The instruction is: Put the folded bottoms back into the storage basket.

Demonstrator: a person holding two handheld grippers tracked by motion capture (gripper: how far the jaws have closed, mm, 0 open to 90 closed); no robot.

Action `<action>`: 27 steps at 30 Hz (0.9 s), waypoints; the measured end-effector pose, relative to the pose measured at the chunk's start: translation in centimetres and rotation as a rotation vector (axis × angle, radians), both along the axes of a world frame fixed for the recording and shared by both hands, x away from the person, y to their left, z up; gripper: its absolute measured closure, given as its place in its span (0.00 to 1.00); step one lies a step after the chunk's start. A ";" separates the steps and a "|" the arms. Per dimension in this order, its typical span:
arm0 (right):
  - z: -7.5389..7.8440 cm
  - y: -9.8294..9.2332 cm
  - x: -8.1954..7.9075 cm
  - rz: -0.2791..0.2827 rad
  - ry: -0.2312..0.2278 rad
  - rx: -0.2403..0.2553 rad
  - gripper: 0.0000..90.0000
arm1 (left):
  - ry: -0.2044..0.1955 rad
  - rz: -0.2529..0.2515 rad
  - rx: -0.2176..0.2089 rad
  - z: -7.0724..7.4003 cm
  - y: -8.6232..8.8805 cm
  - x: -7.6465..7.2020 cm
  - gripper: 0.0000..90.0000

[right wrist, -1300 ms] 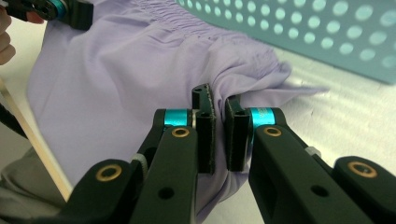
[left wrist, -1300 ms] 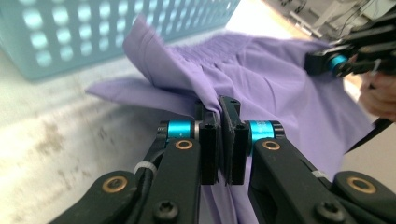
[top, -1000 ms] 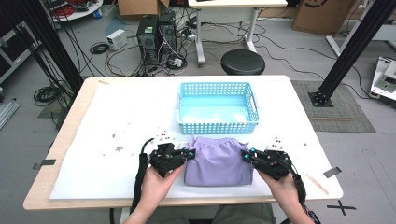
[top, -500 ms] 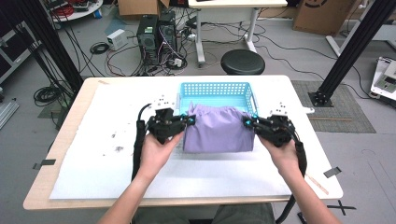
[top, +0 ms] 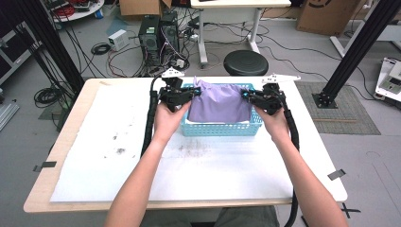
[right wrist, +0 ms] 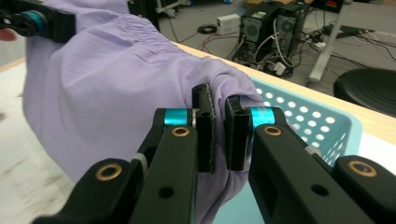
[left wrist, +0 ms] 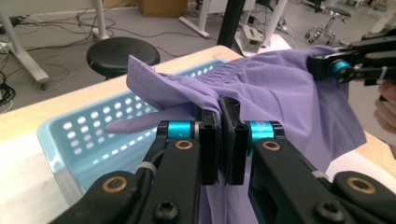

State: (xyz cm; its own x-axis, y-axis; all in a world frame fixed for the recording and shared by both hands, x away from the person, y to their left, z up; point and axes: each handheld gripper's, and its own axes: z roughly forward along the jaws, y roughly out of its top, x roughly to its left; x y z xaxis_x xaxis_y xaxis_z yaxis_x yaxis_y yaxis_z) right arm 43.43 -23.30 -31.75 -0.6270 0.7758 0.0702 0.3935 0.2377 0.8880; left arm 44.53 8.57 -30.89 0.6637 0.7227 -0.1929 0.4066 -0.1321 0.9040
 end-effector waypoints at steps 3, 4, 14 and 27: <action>-0.6 0.1 1.6 -0.015 0.010 -0.005 0.95 | 0.005 0.004 0.001 -0.6 -0.2 1.3 0.96; -0.8 0.2 2.1 -0.019 0.013 -0.012 0.95 | 0.006 0.007 0.006 -1.0 -0.2 1.7 0.96; -2.7 -0.5 3.7 -0.076 0.057 -0.061 0.63 | -0.042 0.114 0.095 -3.7 1.8 2.1 0.54; -2.2 -3.1 -2.4 0.009 0.010 -0.009 0.47 | -0.148 0.023 0.077 -3.8 7.8 -4.7 0.39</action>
State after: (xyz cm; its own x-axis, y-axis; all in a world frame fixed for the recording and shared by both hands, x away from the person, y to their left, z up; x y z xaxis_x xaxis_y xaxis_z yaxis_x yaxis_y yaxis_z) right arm 41.00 -26.35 -33.92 -0.6336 0.7706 0.0697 0.4005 0.2495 0.8817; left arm 39.79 16.39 -34.66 0.6641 0.7467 -0.0378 0.2735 -0.1956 0.9418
